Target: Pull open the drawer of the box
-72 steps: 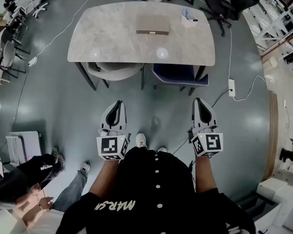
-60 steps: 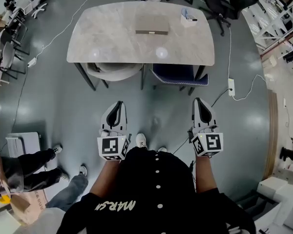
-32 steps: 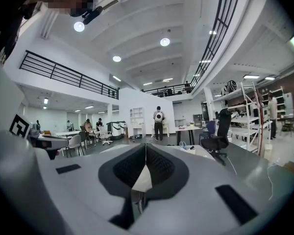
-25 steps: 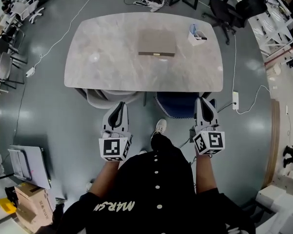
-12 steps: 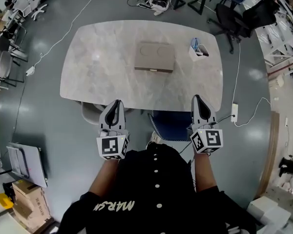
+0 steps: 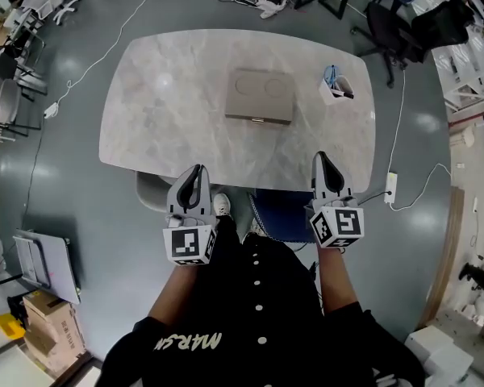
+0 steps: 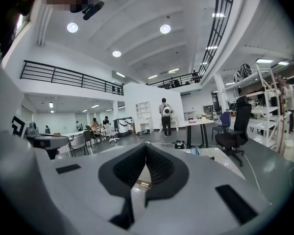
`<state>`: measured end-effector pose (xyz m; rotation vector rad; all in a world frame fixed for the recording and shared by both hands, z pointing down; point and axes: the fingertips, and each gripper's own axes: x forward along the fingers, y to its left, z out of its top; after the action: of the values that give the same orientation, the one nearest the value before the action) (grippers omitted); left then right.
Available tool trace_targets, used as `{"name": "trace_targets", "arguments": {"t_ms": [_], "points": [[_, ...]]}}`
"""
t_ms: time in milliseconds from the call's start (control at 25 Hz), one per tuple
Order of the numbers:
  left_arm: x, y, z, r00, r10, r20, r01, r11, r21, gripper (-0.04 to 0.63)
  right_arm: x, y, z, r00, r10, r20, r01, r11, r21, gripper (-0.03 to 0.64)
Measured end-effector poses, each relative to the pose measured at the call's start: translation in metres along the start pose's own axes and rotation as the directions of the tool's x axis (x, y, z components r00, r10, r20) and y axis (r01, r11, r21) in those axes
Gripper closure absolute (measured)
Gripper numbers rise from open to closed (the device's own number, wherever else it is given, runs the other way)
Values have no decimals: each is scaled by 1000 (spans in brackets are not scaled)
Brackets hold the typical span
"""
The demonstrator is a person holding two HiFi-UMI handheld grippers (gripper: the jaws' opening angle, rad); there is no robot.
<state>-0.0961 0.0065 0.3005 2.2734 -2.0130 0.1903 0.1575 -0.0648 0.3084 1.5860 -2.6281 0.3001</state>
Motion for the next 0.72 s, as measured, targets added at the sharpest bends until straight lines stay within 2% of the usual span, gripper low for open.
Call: {"name": "trace_targets", "arguments": {"t_ms": [360, 600, 720], "points": [[46, 18, -18, 994, -88, -66, 87, 996, -17, 565, 67, 10, -27, 995, -38, -92, 38, 999, 1, 618], [68, 23, -35, 985, -145, -98, 140, 989, -55, 565, 120, 19, -74, 977, -52, -206, 49, 999, -19, 618], [80, 27, -52, 978, -162, -130, 153, 985, -75, 565, 151, 22, -105, 964, -53, -262, 52, 999, -14, 586]]}}
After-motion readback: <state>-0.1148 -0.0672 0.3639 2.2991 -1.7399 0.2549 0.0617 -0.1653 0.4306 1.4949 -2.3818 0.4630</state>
